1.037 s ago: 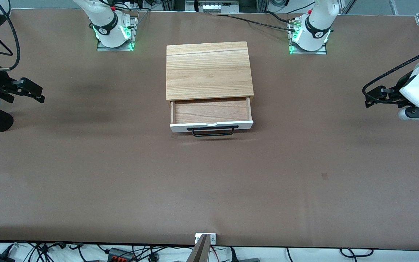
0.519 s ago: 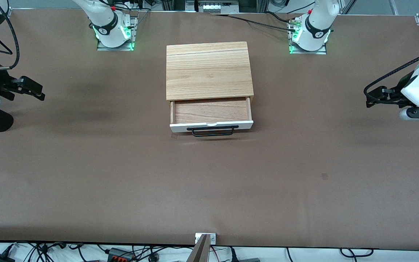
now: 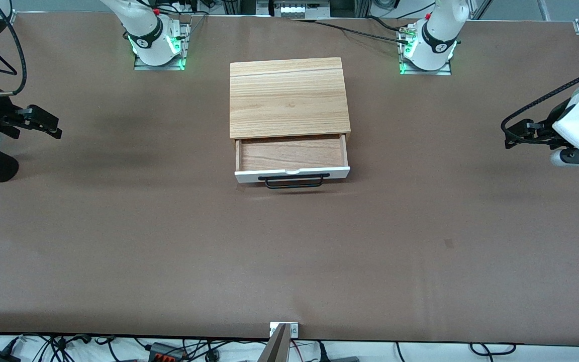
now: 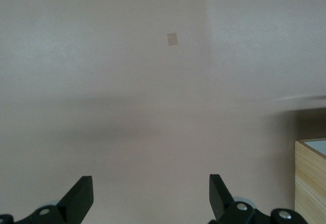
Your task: Pull top drawer with both arms simultaneously
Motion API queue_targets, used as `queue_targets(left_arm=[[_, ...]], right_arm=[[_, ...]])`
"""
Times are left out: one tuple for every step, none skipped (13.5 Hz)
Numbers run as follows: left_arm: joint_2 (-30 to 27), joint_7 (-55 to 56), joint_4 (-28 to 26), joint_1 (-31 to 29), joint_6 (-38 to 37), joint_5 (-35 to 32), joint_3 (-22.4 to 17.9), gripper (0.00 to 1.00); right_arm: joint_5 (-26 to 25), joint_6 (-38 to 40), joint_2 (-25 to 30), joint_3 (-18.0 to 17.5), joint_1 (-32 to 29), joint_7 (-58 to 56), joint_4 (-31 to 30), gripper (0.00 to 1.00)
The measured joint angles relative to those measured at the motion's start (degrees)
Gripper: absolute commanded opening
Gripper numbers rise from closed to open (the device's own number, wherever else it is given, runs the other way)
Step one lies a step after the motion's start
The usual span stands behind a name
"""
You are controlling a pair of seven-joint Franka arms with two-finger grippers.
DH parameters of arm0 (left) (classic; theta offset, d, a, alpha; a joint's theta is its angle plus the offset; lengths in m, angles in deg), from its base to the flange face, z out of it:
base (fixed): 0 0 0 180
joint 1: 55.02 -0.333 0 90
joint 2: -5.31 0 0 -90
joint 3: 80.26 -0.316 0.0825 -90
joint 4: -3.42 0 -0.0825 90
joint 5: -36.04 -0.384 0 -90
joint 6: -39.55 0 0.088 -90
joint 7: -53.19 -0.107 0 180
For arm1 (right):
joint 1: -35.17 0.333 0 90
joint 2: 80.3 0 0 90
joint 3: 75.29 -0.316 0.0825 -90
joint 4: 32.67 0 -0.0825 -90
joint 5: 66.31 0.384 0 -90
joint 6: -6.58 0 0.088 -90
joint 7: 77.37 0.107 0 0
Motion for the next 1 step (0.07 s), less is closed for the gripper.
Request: queue_targets(left_arm=[[0.1, 0.0, 0.0, 0.0, 0.0, 0.0, 0.0, 1.0]], right_arm=[[0.0, 0.0, 0.0, 0.0, 0.0, 0.0, 0.0, 1.0]])
